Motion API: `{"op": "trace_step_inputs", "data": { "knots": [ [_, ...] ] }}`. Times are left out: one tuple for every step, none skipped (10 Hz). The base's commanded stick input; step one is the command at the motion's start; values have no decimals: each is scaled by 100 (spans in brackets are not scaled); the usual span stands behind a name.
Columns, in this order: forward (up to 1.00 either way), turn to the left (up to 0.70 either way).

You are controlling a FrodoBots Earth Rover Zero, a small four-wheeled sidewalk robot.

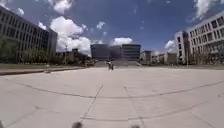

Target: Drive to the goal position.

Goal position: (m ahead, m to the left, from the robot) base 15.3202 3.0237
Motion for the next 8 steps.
{"op": "trace_step_inputs", "data": {
  "knots": [
    [70,0],
    [70,0],
    [70,0],
    [70,0],
    [70,0],
    [70,0],
    [70,0],
    [70,0]
  ]
}}
